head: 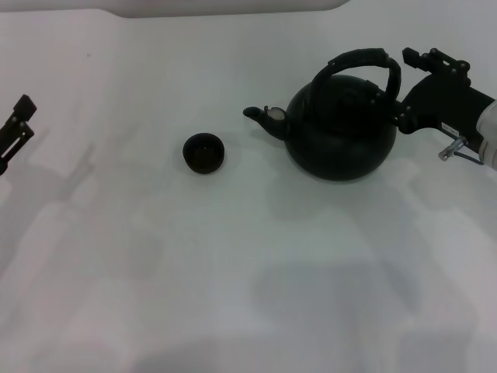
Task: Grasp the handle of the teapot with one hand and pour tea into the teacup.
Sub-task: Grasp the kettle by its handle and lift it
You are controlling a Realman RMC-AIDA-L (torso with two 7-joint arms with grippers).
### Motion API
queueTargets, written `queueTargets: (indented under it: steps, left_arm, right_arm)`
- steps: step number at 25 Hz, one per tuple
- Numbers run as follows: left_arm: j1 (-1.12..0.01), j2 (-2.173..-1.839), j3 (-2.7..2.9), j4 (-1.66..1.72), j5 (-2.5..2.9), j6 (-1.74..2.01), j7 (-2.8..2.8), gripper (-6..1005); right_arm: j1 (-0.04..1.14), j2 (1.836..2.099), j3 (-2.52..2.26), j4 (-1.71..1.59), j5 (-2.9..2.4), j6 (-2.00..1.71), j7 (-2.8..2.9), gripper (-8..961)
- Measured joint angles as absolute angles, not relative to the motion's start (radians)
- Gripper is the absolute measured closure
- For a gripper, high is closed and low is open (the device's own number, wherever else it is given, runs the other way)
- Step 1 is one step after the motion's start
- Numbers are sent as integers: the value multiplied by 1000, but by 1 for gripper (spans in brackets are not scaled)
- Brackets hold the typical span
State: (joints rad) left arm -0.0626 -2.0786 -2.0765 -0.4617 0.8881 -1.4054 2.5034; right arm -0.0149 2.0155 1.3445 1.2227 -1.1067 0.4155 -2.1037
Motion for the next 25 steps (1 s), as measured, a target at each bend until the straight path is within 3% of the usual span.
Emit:
queueTargets:
  steps: [9, 15, 25]
  left_arm:
    - [-78, -2078, -2077, -462, 888, -1403, 2503, 182]
    - [-83, -2077, -2076, -462, 891, -1394, 2503, 182]
    - [-87, -2077, -2077, -462, 896, -1389, 2503, 181]
  right_arm:
    - [-15, 2016, 1333, 1217, -1114, 389, -2127, 355]
    - [-14, 2016, 1331, 1210, -1107, 402, -2162, 524]
    - [-2, 2019, 1338, 1207, -1060, 404, -2191, 603]
